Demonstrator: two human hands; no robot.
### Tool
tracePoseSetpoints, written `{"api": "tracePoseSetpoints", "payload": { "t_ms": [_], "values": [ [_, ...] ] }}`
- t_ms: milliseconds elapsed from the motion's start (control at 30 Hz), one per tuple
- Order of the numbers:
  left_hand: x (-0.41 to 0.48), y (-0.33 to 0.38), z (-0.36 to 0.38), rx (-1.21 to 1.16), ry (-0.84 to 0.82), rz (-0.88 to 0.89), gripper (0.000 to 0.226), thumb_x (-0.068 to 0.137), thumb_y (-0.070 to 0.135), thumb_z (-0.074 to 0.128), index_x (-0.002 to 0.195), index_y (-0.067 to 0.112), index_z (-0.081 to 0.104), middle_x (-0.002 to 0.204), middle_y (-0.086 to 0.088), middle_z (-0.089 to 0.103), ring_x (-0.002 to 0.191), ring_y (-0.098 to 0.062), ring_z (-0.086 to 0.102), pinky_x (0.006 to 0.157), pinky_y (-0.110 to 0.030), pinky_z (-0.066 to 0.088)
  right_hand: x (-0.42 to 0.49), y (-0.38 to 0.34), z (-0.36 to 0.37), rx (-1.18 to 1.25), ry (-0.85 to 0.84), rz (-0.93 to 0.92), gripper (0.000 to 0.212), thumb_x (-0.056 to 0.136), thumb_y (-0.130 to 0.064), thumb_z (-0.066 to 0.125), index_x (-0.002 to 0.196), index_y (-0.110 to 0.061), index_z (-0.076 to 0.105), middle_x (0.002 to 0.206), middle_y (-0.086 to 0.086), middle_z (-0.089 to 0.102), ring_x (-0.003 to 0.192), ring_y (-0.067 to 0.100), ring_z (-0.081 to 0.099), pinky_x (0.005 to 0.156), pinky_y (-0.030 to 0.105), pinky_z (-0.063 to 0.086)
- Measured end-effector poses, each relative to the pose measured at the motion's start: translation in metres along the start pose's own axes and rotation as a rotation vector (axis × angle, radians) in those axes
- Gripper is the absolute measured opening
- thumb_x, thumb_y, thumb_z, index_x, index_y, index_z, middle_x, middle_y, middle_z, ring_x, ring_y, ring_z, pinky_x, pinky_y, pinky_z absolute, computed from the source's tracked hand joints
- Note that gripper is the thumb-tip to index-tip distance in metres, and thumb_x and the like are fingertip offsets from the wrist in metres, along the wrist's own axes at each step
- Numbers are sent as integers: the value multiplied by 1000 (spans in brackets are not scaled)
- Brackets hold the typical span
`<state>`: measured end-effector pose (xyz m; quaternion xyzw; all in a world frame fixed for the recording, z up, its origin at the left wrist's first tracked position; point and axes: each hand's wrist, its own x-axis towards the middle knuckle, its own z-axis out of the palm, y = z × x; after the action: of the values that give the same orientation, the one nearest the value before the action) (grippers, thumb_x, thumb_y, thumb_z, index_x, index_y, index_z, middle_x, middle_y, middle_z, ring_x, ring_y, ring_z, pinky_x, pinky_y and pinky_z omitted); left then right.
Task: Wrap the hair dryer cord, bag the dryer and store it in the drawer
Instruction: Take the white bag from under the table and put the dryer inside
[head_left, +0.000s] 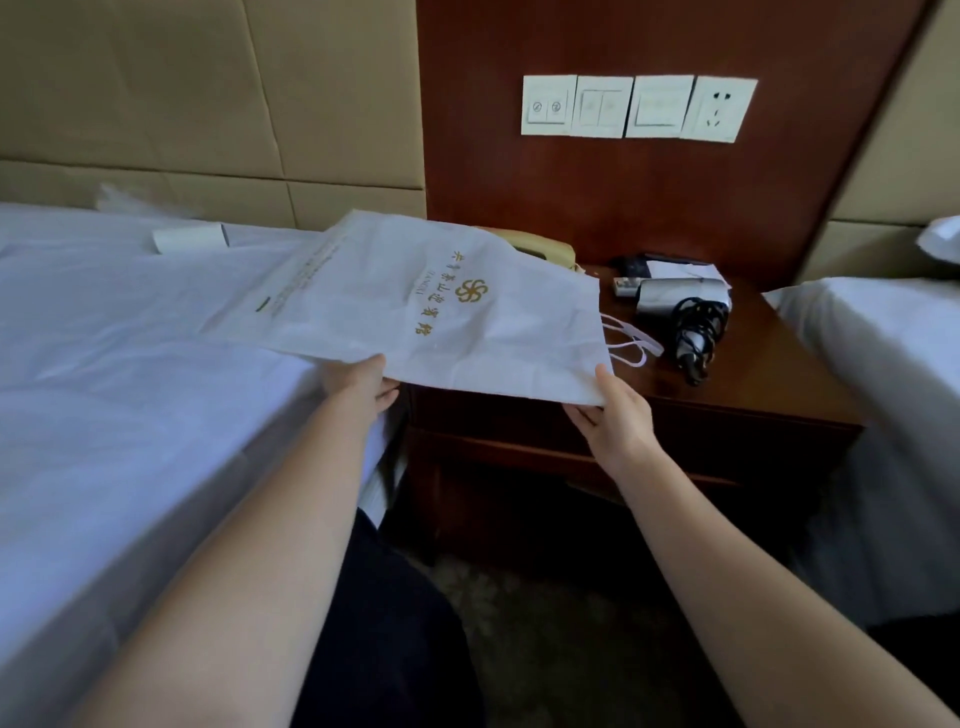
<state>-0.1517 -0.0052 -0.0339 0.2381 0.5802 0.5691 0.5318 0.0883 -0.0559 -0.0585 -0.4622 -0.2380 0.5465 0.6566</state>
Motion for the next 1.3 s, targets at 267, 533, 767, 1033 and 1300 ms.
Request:
{"api": "tracePoseSetpoints", "payload": {
  "t_ms": [267, 533, 767, 1033, 1300],
  "values": [
    [-8, -17, -1, 936, -53, 175, 30, 87, 36, 55, 84, 6, 57, 64, -2, 64, 51, -14, 64, 62, -27, 52, 6, -18, -6, -442, -10, 42, 4, 88, -12, 60, 85, -11, 62, 82, 1, 61, 82, 17, 57, 59, 25, 48],
    [-42, -11, 40, 1285, -26, 601, 32, 85, 43, 52, 76, 13, 57, 88, -7, 66, 90, -33, 61, 71, -32, 43, 6, -23, -1, -573, -150, -140, 29, 85, 4, 54, 106, -14, 62, 103, 8, 66, 95, 26, 64, 84, 39, 55],
    [-41, -21, 91, 1172, -443, 651, 47, 94, 41, 47, 132, 13, 49, 138, -11, 47, 127, -27, 43, 103, -36, 37, 3, -20, 8, -547, -410, -282, 46, 88, 8, 45, 111, -29, 59, 106, 2, 70, 98, 16, 67, 85, 33, 56],
    [-15, -6, 109, 782, -576, 226, 51, 91, 55, 45, 118, 15, 62, 115, -5, 64, 104, -18, 59, 81, -27, 48, 27, -23, 17, -611, -475, -190, 42, 100, -16, 32, 140, -19, 41, 143, 1, 46, 132, 14, 42, 114, 40, 32],
    [0, -2, 111, 751, -494, 187, 47, 76, 50, 64, 104, 12, 69, 105, -6, 69, 104, -22, 61, 102, -39, 44, 31, -15, 30, -981, -574, -455, 33, 97, -18, 37, 119, -20, 63, 129, -9, 59, 124, 8, 49, 109, 29, 34]
  ]
}}
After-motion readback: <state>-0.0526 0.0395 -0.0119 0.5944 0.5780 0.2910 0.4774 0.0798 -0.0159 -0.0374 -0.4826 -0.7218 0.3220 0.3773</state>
